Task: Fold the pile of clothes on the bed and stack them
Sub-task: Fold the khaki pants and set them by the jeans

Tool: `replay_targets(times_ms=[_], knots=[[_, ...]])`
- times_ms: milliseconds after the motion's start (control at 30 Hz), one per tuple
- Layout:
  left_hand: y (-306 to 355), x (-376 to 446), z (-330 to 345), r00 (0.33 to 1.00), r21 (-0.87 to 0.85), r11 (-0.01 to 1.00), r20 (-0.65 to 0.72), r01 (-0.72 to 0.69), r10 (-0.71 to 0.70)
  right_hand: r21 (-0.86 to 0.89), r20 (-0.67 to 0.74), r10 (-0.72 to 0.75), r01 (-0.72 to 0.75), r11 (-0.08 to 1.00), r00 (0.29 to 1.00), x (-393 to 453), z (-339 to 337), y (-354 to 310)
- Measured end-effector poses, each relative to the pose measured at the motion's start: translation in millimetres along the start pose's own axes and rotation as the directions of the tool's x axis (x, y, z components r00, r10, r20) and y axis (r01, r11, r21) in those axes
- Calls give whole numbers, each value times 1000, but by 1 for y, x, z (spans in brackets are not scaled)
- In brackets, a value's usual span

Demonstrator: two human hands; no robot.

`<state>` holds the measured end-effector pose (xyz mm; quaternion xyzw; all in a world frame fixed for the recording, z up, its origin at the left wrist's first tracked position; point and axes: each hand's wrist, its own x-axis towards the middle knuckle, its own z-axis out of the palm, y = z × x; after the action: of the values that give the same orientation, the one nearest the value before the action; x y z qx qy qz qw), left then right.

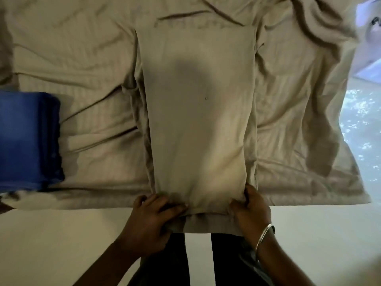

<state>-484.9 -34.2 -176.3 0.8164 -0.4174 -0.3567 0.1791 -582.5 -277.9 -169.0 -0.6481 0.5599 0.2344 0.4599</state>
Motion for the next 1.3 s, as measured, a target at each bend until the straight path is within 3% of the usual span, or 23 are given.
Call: replay_targets(times_ms=[67, 100, 200, 267, 400, 467, 533, 600, 700, 767, 867, 900, 967, 1067, 1100, 1133, 1200, 1300], knots=[[-7, -5, -1, 996, 8, 1000, 92, -8, 7, -149, -86, -19, 6, 989, 996, -9, -1, -5], [-9, -4, -4, 998, -13, 1000, 69, -13, 14, -220, -157, -83, 47, 974, 984, -11, -1, -8], [-7, 17, -20, 984, -66, 998, -175, -18, 6, -318, -276, -289, 197, 927, 917, -2, 2, -20], [-2, 47, -29, 952, -85, 996, -299, 40, -64, -206, -252, -221, 171, 963, 942, 8, 4, -22], [-4, 95, -27, 955, 88, 958, -147, 274, -259, -128, -348, -171, 134, 983, 922, 1, 3, -9], [-13, 88, -12, 945, 143, 934, -31, 326, -325, -151, -228, -70, 36, 988, 971, -10, -1, -2], [-18, 68, 0, 945, 153, 935, 19, 321, -328, -365, -94, -5, -30, 930, 996, -16, -3, 2], [-22, 54, 2, 951, 186, 936, 13, 300, -308, -545, -150, -181, 72, 835, 972, -11, -6, -6], [-27, 69, -9, 956, 187, 941, -140, 283, -259, -578, -234, -570, 358, 733, 788, 17, -3, -40], [-29, 101, -17, 934, 209, 939, -292, 273, -207, -536, -172, -752, 580, 613, 636, 50, 4, -68], [-36, 170, -40, 839, 221, 917, -513, 331, -179, -488, -56, -915, 789, 374, 399, 100, 16, -120], [-40, 193, -53, 784, 191, 899, -580, 395, -222, -486, -84, -926, 796, 361, 368, 116, 17, -137], [-52, 235, -85, 649, 9, 837, -636, 547, -417, -488, -243, -865, 715, 500, 439, 146, 15, -171], [-76, 275, -131, 377, -429, 606, -507, 670, -775, -360, -446, -530, 397, 844, 721, 184, -2, -204], [-85, 283, -144, 351, -537, 539, -416, 649, -839, -236, -467, -396, 320, 917, 790, 193, -9, -211], [-100, 293, -155, 389, -616, 499, -316, 609, -865, -93, -462, -294, 285, 954, 836, 201, -16, -218], [-113, 295, -173, 485, -695, 460, -180, 552, -856, 129, -397, -225, 296, 946, 890, 209, -26, -228], [-114, 282, -189, 557, -706, 526, -222, 474, -800, 270, -312, -263, 350, 897, 913, 204, -37, -229]])
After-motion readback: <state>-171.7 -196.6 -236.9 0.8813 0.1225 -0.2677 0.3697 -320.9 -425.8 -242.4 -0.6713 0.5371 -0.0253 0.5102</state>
